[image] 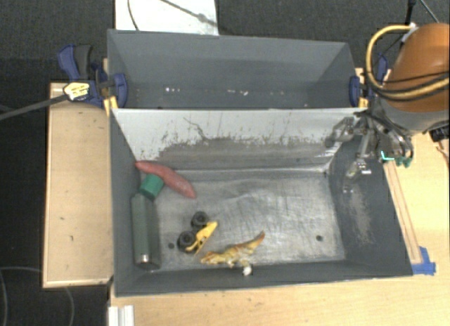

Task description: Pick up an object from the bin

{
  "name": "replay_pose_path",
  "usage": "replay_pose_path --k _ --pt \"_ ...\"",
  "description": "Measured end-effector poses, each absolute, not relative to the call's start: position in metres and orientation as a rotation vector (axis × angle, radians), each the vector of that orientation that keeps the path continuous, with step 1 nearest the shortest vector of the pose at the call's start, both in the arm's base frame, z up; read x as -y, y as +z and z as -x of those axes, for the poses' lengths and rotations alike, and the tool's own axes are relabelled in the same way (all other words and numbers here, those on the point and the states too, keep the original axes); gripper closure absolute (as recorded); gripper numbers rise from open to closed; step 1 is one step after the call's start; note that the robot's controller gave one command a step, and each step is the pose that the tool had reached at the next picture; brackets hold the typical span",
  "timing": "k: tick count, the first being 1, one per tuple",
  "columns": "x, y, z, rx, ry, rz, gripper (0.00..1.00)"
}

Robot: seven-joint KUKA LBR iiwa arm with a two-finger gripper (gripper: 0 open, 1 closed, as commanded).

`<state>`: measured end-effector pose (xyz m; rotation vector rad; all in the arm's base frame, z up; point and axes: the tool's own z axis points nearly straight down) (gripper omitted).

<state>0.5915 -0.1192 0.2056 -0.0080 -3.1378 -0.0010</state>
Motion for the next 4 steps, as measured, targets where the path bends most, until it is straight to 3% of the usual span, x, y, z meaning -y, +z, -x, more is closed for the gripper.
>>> replay_pose_path --k 1,2,3,4 --pt "0.119 0.21 -0.593 3.146 0.001 0.004 0.0" --pt "0.094 0.163 -0.582 3.147 0.002 -0.122 0.0" --pt "0.088 0.151 -0.579 3.141 0.0 -0.157 0.0" --pt "0.1 0.09 -0.556 3.147 0.0 0.115 0.0"
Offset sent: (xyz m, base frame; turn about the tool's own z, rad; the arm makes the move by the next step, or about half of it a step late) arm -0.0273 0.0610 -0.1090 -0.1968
